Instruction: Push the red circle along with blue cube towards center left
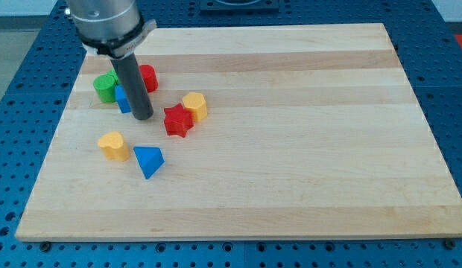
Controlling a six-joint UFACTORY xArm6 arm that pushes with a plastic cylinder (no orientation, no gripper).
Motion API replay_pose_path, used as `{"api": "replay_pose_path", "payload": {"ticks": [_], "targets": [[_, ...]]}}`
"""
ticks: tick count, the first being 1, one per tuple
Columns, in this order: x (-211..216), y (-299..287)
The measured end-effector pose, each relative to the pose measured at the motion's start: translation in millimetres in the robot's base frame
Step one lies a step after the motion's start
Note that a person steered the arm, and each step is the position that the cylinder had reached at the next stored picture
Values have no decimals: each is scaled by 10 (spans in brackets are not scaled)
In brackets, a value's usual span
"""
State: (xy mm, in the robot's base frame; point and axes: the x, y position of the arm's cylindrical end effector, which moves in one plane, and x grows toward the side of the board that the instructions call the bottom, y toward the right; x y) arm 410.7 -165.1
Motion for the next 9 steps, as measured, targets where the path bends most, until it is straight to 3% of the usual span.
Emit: {"api": "replay_pose_path", "payload": {"ticks": [3,5,6,7,9], "targets": [[64,335],[-751,367],[-908,353],[-972,251],[-698,-90]]}}
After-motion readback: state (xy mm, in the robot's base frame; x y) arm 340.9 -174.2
